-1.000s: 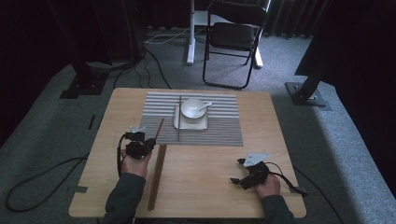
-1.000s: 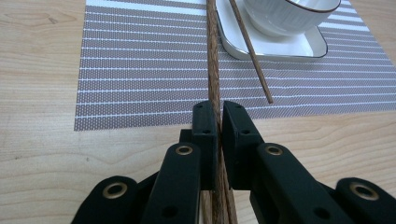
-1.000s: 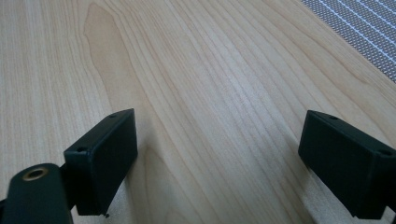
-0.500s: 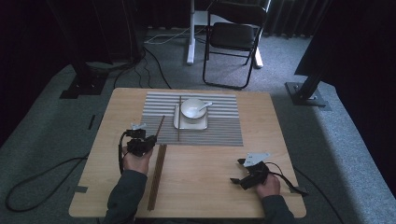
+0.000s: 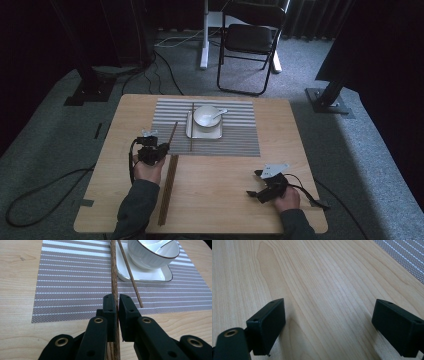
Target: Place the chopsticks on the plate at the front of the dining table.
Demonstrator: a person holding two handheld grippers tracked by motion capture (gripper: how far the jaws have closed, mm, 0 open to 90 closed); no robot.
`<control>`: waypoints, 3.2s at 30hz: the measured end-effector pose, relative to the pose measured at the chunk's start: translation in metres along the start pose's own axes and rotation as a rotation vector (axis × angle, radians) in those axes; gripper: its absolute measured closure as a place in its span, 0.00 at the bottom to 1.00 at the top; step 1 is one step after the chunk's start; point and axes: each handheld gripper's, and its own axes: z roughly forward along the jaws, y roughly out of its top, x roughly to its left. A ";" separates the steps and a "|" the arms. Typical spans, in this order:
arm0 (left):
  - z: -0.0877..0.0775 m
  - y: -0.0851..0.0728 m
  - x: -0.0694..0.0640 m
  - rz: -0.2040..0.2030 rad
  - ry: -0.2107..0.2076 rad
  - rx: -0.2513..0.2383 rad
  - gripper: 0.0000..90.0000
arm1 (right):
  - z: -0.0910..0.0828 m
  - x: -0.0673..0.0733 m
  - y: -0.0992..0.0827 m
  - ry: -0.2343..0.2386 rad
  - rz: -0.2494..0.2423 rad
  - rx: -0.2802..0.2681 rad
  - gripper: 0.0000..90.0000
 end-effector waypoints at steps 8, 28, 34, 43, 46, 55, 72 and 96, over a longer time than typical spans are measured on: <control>0.004 0.004 -0.001 0.000 0.004 0.000 0.94 | 0.000 0.000 0.000 0.000 -0.001 0.000 0.12; 0.013 0.009 0.000 -0.013 0.017 -0.001 0.94 | 0.000 0.000 0.000 0.000 -0.002 -0.001 0.12; 0.013 0.014 -0.003 -0.006 0.013 -0.006 0.93 | 0.000 0.000 0.000 0.000 -0.002 -0.001 0.12; 0.017 0.017 -0.006 -0.008 0.013 -0.009 0.93 | 0.000 0.000 0.000 0.000 -0.001 0.000 0.12; 0.019 0.018 -0.006 -0.011 0.014 -0.006 0.93 | 0.000 0.000 0.000 0.000 -0.001 0.000 0.12; 0.022 0.021 -0.005 -0.012 0.021 -0.011 0.93 | 0.000 0.000 0.000 0.000 -0.001 0.000 0.12; 0.034 0.025 -0.005 -0.027 0.030 -0.002 0.93 | 0.000 0.000 0.000 0.000 -0.001 0.000 0.12; 0.050 0.039 -0.010 -0.032 0.034 0.014 0.93 | 0.000 0.000 0.000 0.000 -0.002 0.000 0.12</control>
